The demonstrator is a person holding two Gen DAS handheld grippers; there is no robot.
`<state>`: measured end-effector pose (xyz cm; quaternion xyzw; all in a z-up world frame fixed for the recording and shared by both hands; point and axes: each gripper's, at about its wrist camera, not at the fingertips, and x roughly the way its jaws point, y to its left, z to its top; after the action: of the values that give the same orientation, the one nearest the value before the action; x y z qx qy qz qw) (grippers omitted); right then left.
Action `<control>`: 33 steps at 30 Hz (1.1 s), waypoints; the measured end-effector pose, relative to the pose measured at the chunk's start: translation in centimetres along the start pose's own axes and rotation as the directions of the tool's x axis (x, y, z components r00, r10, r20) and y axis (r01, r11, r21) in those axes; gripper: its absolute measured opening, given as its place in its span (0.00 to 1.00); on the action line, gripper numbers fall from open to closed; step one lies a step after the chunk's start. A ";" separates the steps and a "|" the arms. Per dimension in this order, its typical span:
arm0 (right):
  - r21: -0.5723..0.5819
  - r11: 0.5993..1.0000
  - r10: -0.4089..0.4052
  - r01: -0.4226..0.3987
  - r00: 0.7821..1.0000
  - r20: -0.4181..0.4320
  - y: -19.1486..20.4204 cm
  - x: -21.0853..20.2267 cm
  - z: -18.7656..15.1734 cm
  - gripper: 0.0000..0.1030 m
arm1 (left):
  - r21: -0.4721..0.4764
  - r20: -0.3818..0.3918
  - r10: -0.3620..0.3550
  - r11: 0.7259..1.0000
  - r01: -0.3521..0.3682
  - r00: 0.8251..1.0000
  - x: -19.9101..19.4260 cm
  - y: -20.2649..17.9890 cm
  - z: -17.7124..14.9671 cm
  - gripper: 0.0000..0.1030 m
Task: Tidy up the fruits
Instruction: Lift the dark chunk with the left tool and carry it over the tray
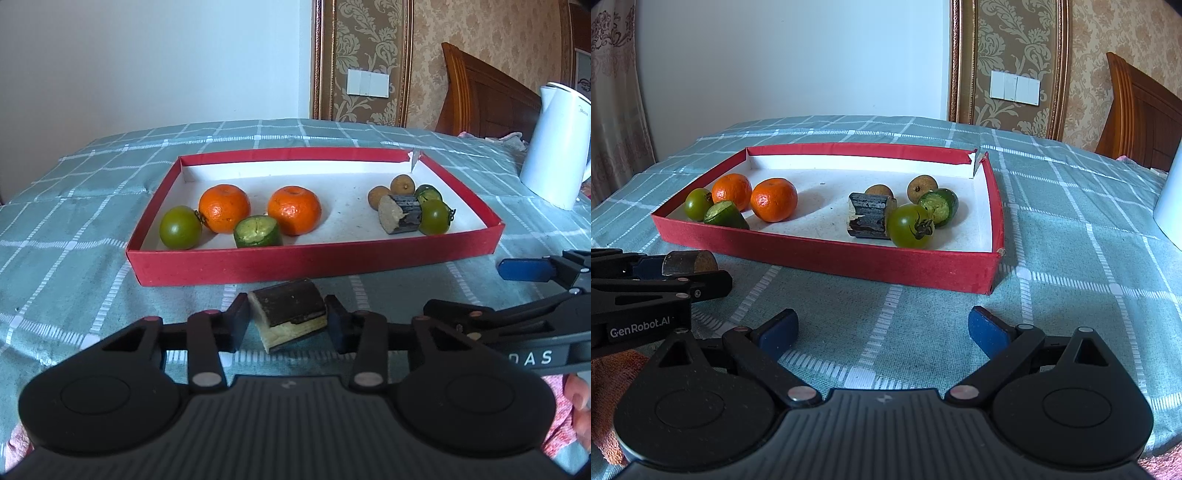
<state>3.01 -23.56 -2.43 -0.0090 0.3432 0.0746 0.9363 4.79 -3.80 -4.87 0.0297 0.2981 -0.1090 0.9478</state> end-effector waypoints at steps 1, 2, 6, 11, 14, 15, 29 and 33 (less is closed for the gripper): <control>0.000 1.000 0.000 0.000 1.000 0.000 0.0 0.0 0.0 0.96 | -0.003 0.001 -0.002 1.000 0.002 1.000 -0.1 0.1 0.0 0.39; 0.000 1.000 0.000 0.000 1.000 0.000 0.0 0.0 0.0 0.96 | -0.005 0.002 -0.003 1.000 0.003 1.000 -0.1 0.3 -0.1 0.39; -0.001 1.000 -0.001 0.000 1.000 0.000 0.0 0.0 0.0 0.96 | -0.024 0.002 0.000 1.000 0.000 1.000 -0.2 0.9 -0.1 0.39; 0.000 1.000 0.000 0.000 1.000 0.000 0.0 0.0 0.0 0.97 | -0.027 -0.002 0.007 1.000 -0.007 1.000 -0.5 1.2 0.1 0.39; 0.000 1.000 0.000 0.000 1.000 0.000 0.0 0.0 0.0 0.97 | -0.028 -0.002 0.009 1.000 -0.009 1.000 -0.8 1.4 0.7 0.39; 0.000 1.000 0.000 0.000 1.000 0.000 0.0 0.0 0.0 0.97 | -0.027 0.006 0.008 1.000 -0.007 1.000 -0.9 1.5 1.0 0.39; 0.000 1.000 -0.001 0.001 1.000 0.000 0.1 0.0 0.0 0.97 | 0.019 0.067 0.035 0.999 -0.036 0.997 0.1 1.0 4.9 0.39; 0.000 1.000 -0.001 0.001 1.000 0.000 0.1 0.0 0.0 0.97 | 0.031 0.076 0.047 0.998 -0.050 0.996 1.1 0.9 5.7 0.39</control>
<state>3.03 -23.43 -2.46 -0.0093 0.3433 0.0743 0.9362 9.06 -3.78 -0.88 0.0485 0.2594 -0.0919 0.9601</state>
